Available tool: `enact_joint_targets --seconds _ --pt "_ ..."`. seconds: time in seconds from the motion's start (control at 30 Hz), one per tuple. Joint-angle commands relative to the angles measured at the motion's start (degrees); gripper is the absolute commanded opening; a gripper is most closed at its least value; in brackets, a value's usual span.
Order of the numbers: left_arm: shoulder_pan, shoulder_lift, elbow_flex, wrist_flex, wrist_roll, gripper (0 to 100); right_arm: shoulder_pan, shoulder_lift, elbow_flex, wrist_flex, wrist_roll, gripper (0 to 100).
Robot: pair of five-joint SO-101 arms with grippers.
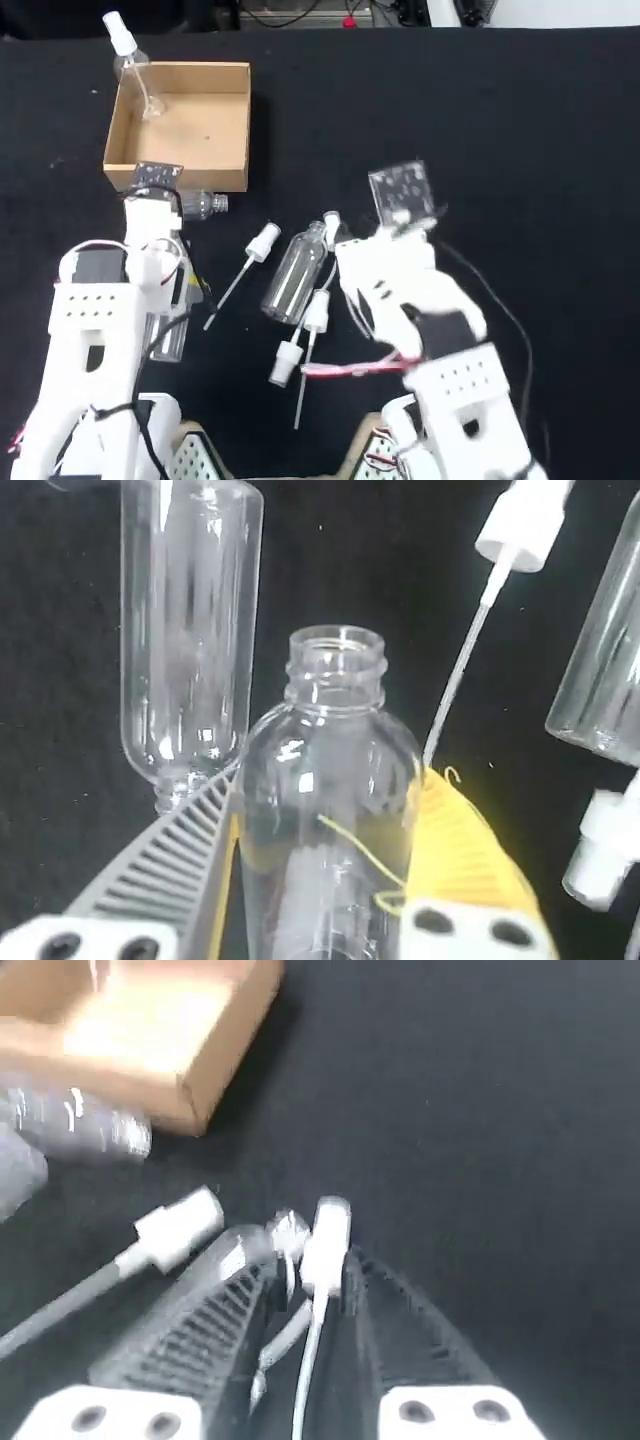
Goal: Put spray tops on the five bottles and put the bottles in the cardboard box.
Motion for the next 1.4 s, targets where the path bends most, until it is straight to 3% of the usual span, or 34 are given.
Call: enact_joint_targets --seconds 0.0,0.27,0.47,0.63,0.77,0.87,1.07,1.37 --pt "0.3 -3.3 0.6 -2.6 0.6 17 1.2 11.5 -8.4 0.4 -1.2 9.9" --pt "-1.8 -4.3 0.8 -2.1 0.6 17 -2.7 27.1 -18.5 -1.3 -4.0 9.9" --pt "-7.6 -4.8 0.8 -2.5 0.8 17 -9.6 37.4 -26.1 -1.9 -23.4 9.9" --pt "-8.1 -4.8 0.5 -2.5 3.5 17 -15.8 48.5 -34.8 -1.8 -29.8 9.9" --pt "-8.1 -4.8 0.7 -2.5 3.4 17 -16.5 57.3 -39.7 -1.2 -36.2 12.3" --pt "-8.1 -4.8 0.7 -2.5 3.4 17 -16.8 63.2 -43.3 0.8 -38.3 18.3" --pt "-8.1 -4.8 0.7 -2.5 3.3 17 -18.7 69.4 -51.8 6.9 -38.7 18.3" --pt "-8.2 -4.8 0.7 -2.5 3.3 17 -19.4 76.9 -54.4 8.4 -49.1 18.4"
